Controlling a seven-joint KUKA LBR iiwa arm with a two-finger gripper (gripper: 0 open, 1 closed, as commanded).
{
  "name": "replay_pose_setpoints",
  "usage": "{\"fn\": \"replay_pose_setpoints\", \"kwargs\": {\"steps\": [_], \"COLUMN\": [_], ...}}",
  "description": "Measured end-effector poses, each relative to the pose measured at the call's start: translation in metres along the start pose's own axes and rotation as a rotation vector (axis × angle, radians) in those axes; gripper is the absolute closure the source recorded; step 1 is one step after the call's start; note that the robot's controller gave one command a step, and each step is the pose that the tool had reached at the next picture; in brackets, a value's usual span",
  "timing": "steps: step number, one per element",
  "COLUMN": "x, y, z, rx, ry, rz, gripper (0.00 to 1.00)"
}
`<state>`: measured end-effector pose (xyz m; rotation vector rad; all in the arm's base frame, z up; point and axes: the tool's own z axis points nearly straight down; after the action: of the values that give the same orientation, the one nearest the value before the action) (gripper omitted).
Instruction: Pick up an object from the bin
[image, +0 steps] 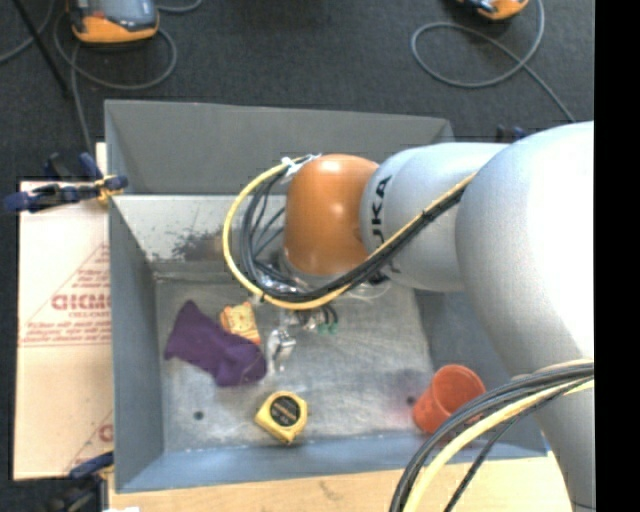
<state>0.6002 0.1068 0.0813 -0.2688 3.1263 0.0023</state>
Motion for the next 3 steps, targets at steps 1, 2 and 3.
{"fn": "replay_pose_setpoints", "kwargs": {"steps": [1,2,3], "x": [-0.002,-0.002,0.000], "y": [0.115,0.115,0.111], "z": [-0.011,-0.011,-0.060], "rx": [-0.001,-0.001,0.002], "ry": [0.000,0.000,0.008], "rz": [0.010,0.010,0.006], "gripper": [1.00,1.00,1.00]}}
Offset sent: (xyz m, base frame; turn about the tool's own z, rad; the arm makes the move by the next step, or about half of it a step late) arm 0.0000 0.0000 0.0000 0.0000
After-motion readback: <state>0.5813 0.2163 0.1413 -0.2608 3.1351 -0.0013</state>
